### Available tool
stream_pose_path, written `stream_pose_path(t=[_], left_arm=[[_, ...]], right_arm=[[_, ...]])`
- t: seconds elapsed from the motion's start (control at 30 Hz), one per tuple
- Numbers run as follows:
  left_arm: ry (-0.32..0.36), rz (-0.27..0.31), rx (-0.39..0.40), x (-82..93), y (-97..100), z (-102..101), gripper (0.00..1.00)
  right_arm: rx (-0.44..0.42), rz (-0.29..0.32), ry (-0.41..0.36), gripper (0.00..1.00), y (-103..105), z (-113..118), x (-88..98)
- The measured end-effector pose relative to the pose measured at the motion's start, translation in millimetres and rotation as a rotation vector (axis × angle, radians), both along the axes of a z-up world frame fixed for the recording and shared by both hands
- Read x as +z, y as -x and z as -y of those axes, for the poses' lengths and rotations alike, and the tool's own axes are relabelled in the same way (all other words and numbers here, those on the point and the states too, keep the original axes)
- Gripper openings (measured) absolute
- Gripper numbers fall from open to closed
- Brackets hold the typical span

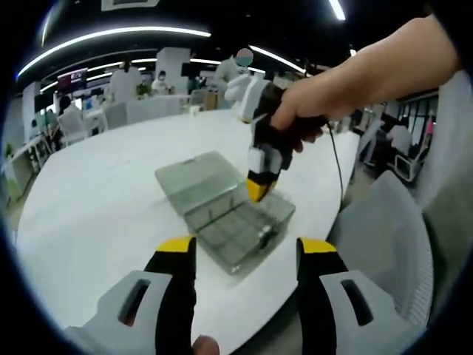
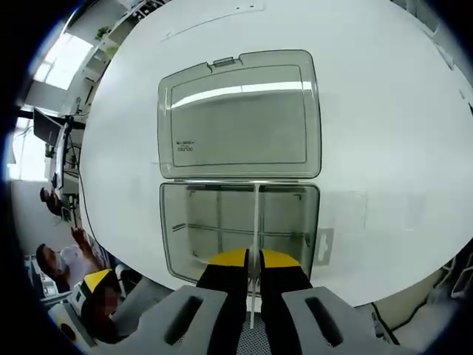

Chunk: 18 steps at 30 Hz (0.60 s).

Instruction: Insert the divider into the dual guide fixture by aligning both edges with the guide slots and pushing it downward to the bottom, including one-sided entry, uneven engagement, binding, and posture correction.

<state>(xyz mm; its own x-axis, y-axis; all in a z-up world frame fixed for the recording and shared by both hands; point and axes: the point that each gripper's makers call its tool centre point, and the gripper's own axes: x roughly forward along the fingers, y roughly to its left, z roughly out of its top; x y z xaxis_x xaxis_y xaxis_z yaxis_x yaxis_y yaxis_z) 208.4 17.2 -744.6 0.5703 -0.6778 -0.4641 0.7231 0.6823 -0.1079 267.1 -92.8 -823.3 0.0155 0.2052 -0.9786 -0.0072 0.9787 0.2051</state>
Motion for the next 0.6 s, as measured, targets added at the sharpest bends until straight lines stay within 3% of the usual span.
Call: stream_pose_path(t=[0.6], left_arm=[[-0.001, -0.001, 0.004, -1.0, -1.4, -0.6, 0.52]], right_arm=[[0.002, -0.019, 0.013, 0.00, -1.0, 2.7, -6.1]])
